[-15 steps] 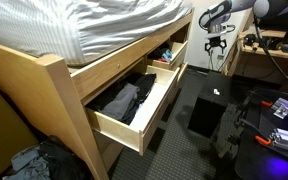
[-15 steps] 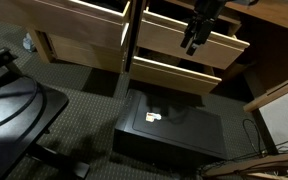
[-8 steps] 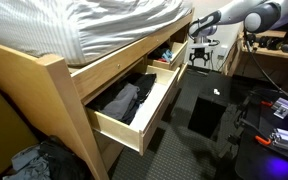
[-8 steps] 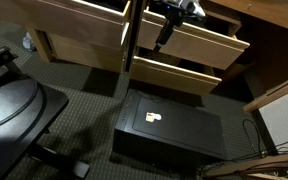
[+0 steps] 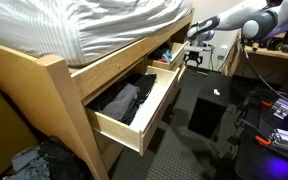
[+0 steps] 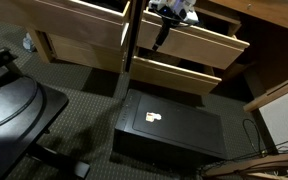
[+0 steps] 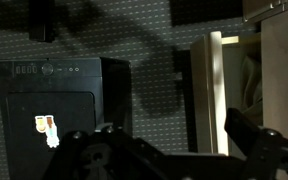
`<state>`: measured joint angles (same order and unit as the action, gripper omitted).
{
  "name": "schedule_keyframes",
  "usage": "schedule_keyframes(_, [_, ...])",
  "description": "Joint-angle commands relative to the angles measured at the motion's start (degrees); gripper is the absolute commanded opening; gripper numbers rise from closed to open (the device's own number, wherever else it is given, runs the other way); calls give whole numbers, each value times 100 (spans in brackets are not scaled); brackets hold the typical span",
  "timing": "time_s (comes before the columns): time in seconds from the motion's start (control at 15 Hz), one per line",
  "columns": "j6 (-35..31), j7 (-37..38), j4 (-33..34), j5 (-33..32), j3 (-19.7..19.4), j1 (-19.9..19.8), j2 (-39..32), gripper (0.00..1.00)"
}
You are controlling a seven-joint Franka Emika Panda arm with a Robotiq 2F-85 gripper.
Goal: Close the top right drawer
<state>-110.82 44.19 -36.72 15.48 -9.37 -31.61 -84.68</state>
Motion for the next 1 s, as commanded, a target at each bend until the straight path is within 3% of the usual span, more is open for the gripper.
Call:
schedule_keyframes(0.0, [18, 35, 36, -126, 112, -34, 0, 100])
schedule_keyframes(0.4, [-1899, -1878, -445, 123, 640, -835, -8, 100])
schedule_keyframes(0.47, [-1929, -1237, -258, 49, 614, -104, -12, 100])
schedule_keyframes(0.6, [-2031, -1274, -238, 145, 813, -131, -19, 100])
schedule_keyframes(0.67, [-1830, -1451, -230, 127, 710, -451, -15, 100])
schedule_keyframes(0.8, [-1849, -1305, -226, 124, 676, -194, -1, 100])
schedule_keyframes(0.93, [-1848, -1315, -227, 117, 653, -279, -2, 100])
